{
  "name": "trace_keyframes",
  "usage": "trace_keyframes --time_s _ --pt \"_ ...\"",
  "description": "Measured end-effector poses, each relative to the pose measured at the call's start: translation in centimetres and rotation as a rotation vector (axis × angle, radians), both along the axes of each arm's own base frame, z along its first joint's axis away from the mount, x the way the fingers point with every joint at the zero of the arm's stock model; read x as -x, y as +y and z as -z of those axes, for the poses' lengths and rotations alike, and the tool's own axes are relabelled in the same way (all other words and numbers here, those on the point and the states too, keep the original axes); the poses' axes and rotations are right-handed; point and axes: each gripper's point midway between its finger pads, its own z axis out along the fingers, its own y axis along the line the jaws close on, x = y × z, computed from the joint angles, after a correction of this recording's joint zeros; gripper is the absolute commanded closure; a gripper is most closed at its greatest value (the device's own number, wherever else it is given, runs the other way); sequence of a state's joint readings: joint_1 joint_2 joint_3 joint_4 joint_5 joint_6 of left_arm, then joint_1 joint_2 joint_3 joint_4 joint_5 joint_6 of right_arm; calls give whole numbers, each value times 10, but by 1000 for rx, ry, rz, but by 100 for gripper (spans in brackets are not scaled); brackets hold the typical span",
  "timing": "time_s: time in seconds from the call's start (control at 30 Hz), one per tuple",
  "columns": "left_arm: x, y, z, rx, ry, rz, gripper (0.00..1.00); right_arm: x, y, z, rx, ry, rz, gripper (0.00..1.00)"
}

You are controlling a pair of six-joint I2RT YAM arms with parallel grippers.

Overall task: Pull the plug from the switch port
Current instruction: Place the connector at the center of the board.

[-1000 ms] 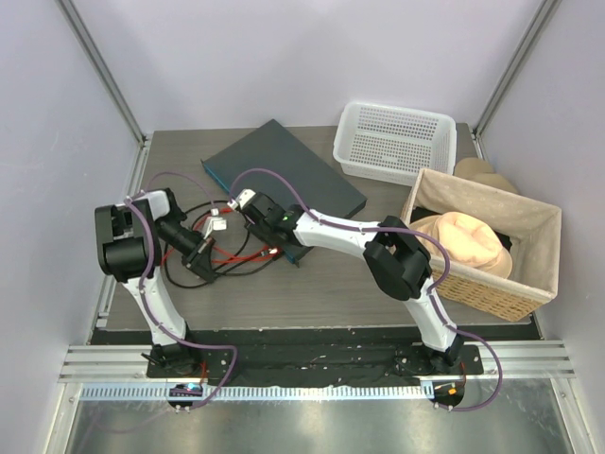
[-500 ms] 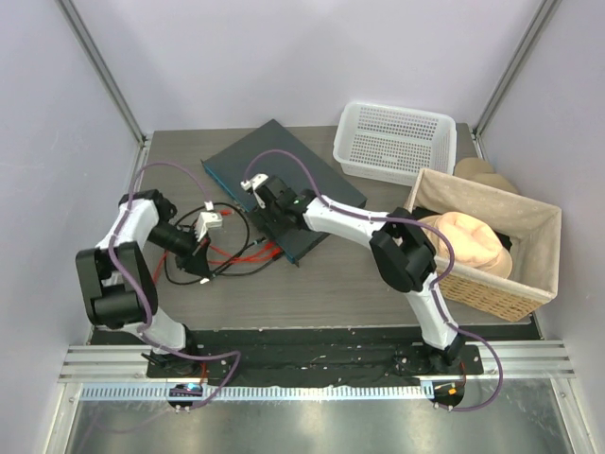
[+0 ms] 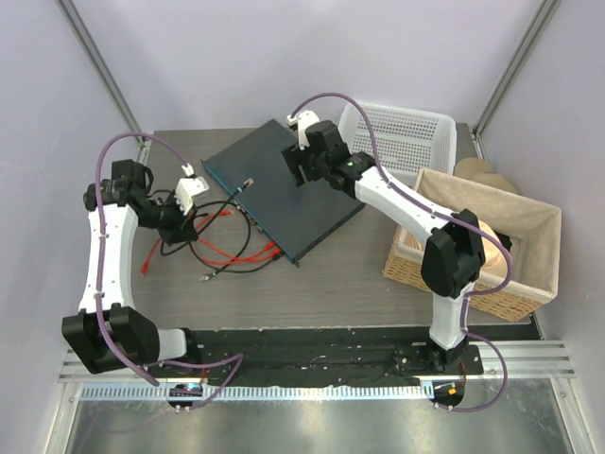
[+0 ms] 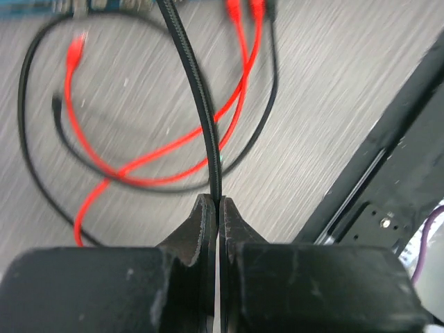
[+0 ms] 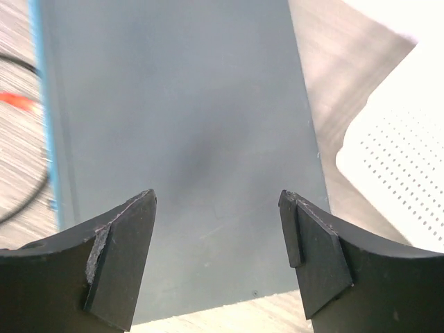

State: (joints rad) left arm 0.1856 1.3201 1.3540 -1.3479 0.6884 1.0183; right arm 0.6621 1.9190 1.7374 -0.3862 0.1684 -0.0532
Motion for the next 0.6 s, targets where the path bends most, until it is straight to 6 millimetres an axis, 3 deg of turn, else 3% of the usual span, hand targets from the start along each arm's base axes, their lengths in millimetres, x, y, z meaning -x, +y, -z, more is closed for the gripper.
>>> trace_keyframes --time_s 0.13,0.33,0.47,0.6 --pt "12 19 11 -120 12 -36 100 8 15 -20 -38 -41 -43 20" --pt "54 61 46 -289 138 -147 100 11 31 -12 -41 -20 -82 21" --pt "67 92 57 -382 192 -233 100 4 30 -12 -51 -18 -71 20" --pt "87 111 62 -493 211 -238 100 0 25 -12 -70 -5 -60 21"
